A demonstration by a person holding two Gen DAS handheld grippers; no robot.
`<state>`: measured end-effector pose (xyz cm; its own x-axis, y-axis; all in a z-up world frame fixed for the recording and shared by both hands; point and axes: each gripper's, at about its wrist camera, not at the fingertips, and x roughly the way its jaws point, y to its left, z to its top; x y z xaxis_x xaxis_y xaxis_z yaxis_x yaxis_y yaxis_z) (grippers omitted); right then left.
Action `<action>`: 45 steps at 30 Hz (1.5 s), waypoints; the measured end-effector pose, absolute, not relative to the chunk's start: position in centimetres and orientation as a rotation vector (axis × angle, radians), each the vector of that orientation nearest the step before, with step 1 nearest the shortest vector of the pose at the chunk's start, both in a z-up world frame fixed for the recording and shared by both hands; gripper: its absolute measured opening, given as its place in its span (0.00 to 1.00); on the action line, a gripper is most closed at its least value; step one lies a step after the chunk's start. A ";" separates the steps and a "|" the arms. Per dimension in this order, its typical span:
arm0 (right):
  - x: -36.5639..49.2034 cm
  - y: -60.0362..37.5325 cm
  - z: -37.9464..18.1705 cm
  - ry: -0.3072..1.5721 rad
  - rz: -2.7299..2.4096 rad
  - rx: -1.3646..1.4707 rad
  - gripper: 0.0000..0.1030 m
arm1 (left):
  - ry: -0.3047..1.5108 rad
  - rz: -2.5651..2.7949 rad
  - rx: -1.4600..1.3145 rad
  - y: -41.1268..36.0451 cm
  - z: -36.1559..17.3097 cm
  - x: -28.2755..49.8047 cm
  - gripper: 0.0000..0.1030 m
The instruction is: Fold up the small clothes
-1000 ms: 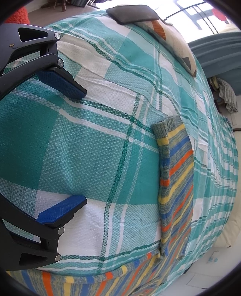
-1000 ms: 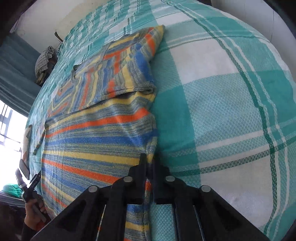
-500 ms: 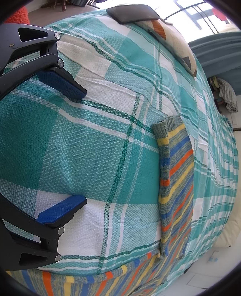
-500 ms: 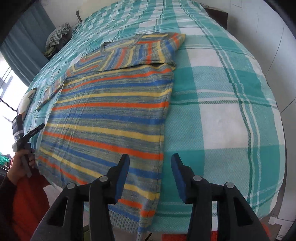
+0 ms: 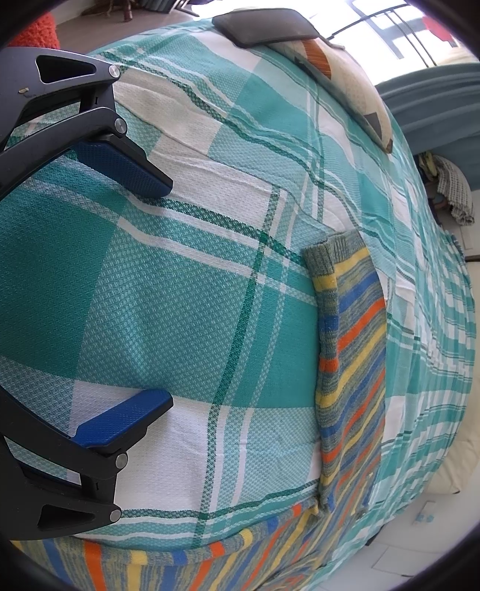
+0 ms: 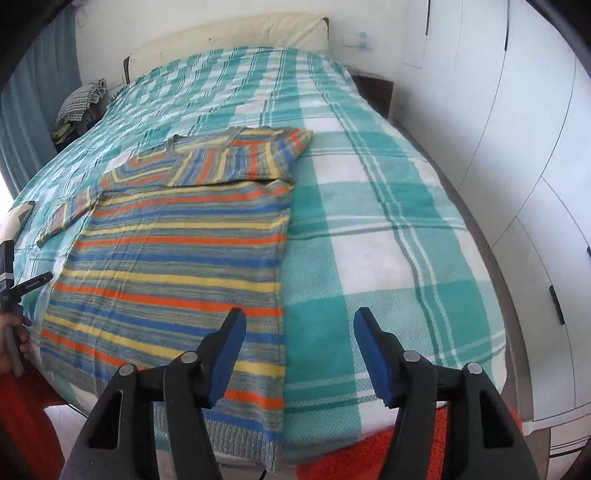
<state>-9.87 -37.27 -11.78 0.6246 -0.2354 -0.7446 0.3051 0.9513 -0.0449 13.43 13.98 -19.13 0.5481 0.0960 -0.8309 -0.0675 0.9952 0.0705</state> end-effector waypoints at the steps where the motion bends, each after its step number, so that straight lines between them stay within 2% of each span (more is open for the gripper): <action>1: -9.8 -37.4 -11.7 0.817 -0.323 0.082 0.60 | 0.988 0.096 0.031 14.0 -19.1 13.4 1.00; 9: -9.1 -38.4 -14.0 0.827 -0.298 0.231 0.60 | 0.981 0.096 0.036 13.9 -19.2 13.5 1.00; 45: -9.2 -38.6 -14.8 0.831 -0.289 0.275 0.60 | 0.973 0.097 0.038 13.8 -18.9 13.3 1.00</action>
